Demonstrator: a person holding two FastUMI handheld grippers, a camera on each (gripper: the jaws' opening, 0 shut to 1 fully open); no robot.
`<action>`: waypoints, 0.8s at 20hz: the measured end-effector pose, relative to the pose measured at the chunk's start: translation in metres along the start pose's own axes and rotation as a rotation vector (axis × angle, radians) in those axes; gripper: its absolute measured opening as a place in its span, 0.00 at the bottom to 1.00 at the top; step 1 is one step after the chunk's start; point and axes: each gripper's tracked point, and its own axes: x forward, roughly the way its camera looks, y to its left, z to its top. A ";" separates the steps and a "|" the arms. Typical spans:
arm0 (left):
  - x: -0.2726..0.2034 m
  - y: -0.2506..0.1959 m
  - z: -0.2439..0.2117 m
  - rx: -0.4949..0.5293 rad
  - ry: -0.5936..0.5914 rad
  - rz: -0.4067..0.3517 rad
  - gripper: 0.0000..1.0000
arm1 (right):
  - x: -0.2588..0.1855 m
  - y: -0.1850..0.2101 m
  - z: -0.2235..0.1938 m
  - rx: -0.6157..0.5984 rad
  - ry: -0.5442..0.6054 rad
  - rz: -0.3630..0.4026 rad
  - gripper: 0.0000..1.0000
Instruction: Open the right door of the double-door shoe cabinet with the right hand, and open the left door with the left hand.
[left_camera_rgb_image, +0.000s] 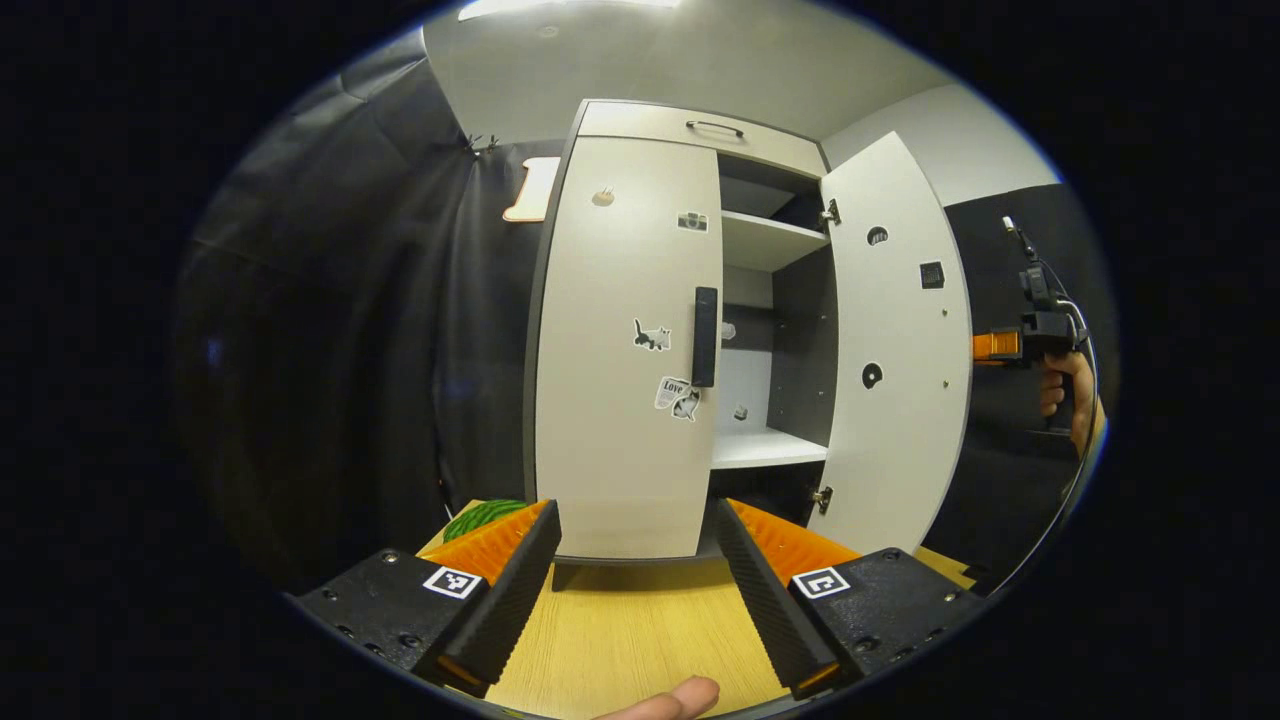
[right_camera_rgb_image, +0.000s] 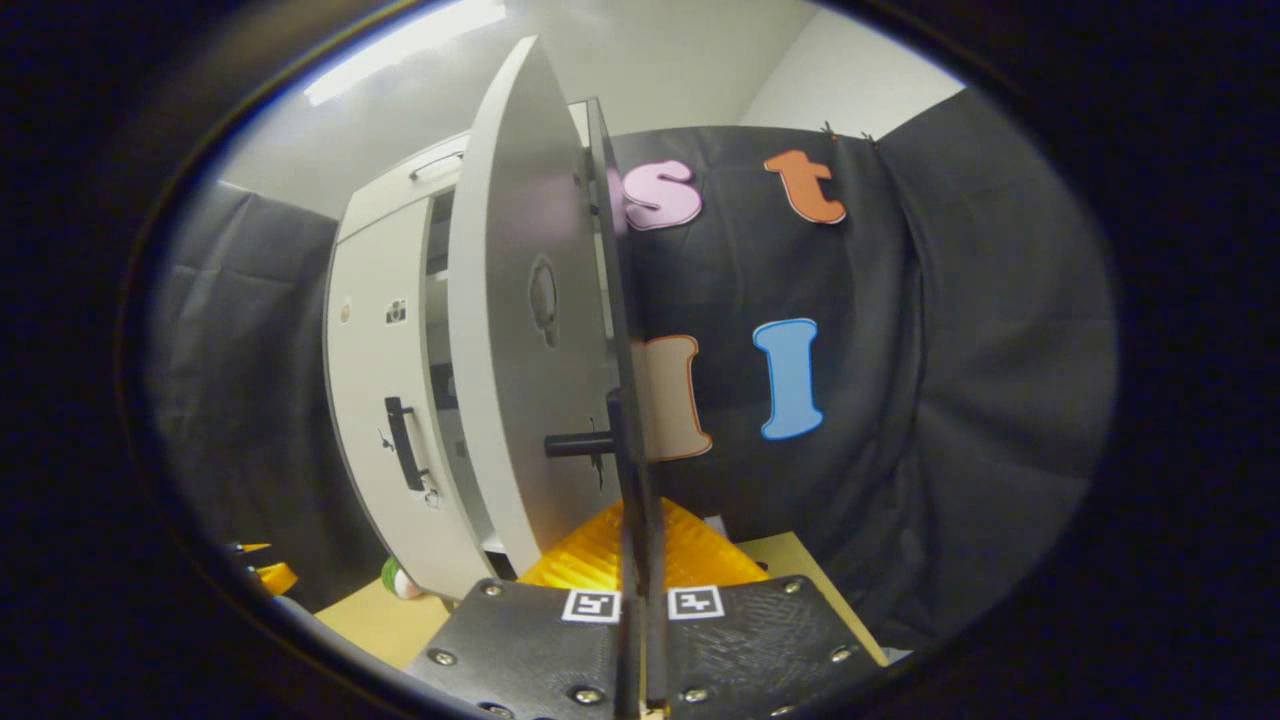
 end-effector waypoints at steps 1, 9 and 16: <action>0.000 0.001 0.001 0.003 0.001 0.003 0.97 | 0.000 -0.002 0.001 -0.005 -0.001 -0.008 0.03; 0.008 -0.004 0.016 0.048 -0.040 -0.001 0.97 | -0.001 -0.001 -0.001 0.017 -0.013 -0.013 0.05; 0.045 -0.015 0.035 0.049 -0.040 -0.010 0.97 | -0.024 -0.012 0.012 -0.102 -0.123 -0.048 0.57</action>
